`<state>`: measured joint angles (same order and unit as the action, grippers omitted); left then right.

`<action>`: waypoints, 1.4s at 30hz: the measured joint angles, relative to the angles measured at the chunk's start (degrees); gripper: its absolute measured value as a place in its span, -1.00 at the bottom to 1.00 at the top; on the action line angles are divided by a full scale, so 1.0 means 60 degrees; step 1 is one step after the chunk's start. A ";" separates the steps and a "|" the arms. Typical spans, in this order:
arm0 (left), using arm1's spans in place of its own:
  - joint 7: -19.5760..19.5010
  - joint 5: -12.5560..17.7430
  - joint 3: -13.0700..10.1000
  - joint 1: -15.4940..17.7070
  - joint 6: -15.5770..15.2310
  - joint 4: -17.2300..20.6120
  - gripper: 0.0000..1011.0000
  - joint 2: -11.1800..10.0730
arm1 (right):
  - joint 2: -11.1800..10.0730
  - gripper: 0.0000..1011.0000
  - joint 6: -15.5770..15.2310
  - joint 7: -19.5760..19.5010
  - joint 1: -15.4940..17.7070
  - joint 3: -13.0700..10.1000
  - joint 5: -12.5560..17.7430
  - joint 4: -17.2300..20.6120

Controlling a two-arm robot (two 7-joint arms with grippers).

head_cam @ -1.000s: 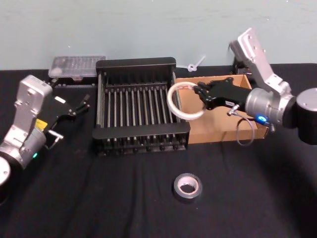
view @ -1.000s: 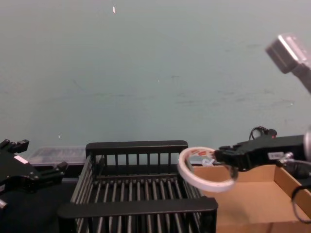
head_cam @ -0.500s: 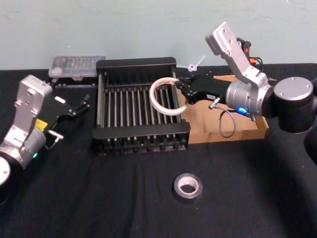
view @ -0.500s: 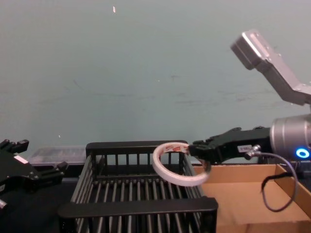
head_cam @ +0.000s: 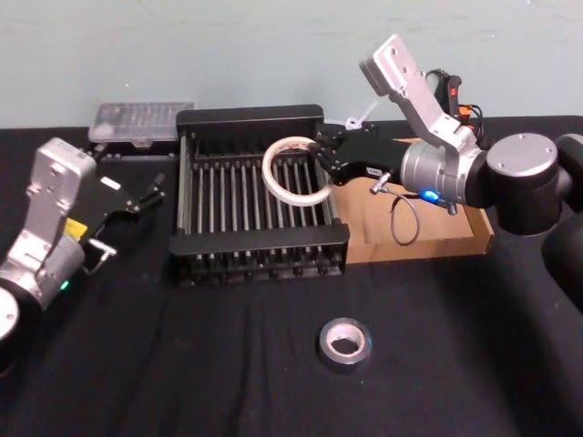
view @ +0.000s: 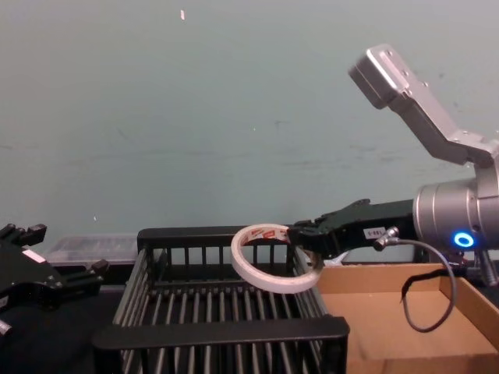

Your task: Pick up the white tape and place it into the black box , Pick up the silver tape and place it into the brown box.

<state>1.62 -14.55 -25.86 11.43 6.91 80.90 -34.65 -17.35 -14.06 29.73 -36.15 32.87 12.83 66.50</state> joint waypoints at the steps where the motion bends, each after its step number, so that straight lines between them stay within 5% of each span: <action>1: 0.0000 0.0000 0.0000 0.0000 0.0000 0.0000 0.98 0.0000 | -0.0006 -0.81 -0.0002 -0.0001 0.0004 -0.0002 0.0002 0.0009; 17: 0.0000 0.0000 0.0000 0.0001 0.0000 0.0000 0.98 0.0000 | -0.0035 -0.73 -0.0038 -0.0007 0.0040 -0.0017 0.0033 0.0068; 42: 0.0000 0.0000 0.0000 0.0001 0.0000 0.0000 0.98 0.0000 | -0.0049 0.77 -0.0056 -0.0008 0.0055 -0.0022 0.0051 0.0087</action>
<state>1.62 -14.55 -25.86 11.43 6.91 80.90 -34.65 -17.64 -14.39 29.68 -35.82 32.74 13.14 67.02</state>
